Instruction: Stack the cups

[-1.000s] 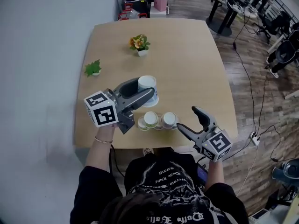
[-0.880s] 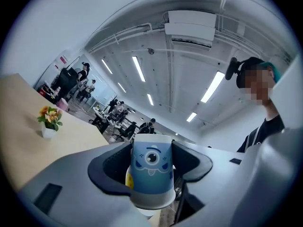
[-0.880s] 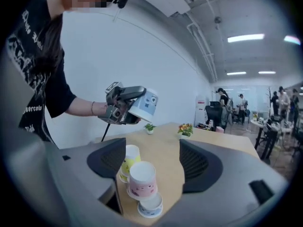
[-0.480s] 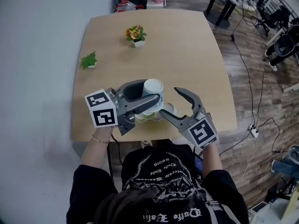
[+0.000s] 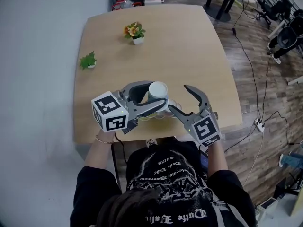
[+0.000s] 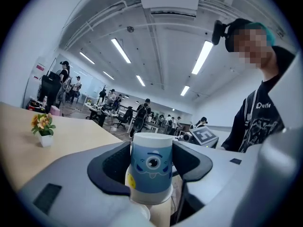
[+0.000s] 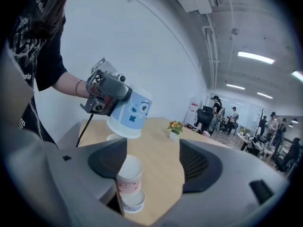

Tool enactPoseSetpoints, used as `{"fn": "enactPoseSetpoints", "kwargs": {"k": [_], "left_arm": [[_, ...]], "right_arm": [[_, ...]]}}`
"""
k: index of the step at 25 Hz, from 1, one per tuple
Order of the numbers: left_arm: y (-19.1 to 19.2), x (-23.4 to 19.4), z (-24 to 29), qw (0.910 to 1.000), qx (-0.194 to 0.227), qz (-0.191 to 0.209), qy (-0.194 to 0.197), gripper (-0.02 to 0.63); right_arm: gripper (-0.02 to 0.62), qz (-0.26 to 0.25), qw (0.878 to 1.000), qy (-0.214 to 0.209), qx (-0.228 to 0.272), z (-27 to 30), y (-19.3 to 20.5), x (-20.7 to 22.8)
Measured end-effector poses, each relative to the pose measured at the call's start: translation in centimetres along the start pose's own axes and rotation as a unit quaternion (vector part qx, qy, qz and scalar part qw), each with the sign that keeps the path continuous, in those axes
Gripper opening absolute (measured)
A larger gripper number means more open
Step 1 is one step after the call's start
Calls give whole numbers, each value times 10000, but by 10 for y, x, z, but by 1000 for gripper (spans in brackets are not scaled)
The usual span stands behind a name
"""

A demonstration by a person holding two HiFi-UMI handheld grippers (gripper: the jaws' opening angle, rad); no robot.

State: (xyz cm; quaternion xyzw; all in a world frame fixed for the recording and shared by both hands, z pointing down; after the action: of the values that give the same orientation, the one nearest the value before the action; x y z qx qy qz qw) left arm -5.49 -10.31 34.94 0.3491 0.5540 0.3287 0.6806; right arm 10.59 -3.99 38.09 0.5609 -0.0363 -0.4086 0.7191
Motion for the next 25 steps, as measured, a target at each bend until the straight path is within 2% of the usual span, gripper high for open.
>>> {"fn": "enactPoseSetpoints", "kwargs": {"k": [2, 4, 8, 11, 14, 20, 25], "left_arm": [[8, 0, 2, 9993, -224, 253, -178, 278], [13, 2, 4, 9989, -220, 349, -210, 278], [4, 2, -2, 9976, 613, -319, 26, 278], [-4, 4, -6, 9945, 866, -569, 129, 278], [-3, 2, -7, 9963, 727, -457, 104, 281], [7, -6, -2, 9991, 304, -278, 16, 282], [14, -8, 2, 9999, 13, -88, -126, 282]], "right_arm": [[351, 235, 9997, 58, 91, -2, 3, 2], [351, 366, 9992, 92, 123, -4, 4, 4], [351, 188, 9997, -8, 174, -7, 1, 1], [351, -65, 9994, -17, 337, -8, -9, -3], [351, -228, 9991, 117, 347, -4, -11, -1], [351, -161, 9997, 193, 60, 1, 3, 1], [351, -107, 9997, -109, -172, 8, 12, -6]]}}
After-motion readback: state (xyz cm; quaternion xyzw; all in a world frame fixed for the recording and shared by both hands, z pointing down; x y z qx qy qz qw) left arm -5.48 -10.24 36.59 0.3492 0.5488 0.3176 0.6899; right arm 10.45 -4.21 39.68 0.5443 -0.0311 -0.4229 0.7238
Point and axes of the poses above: the fingertips, and each gripper's own axes: z forward along the fingers, x to its right, y out of its underside, the point moved 8 cm from there along -z, backward along the fingers, and after that the axes turned 12 degrees about -z, right-handed, at the moved point
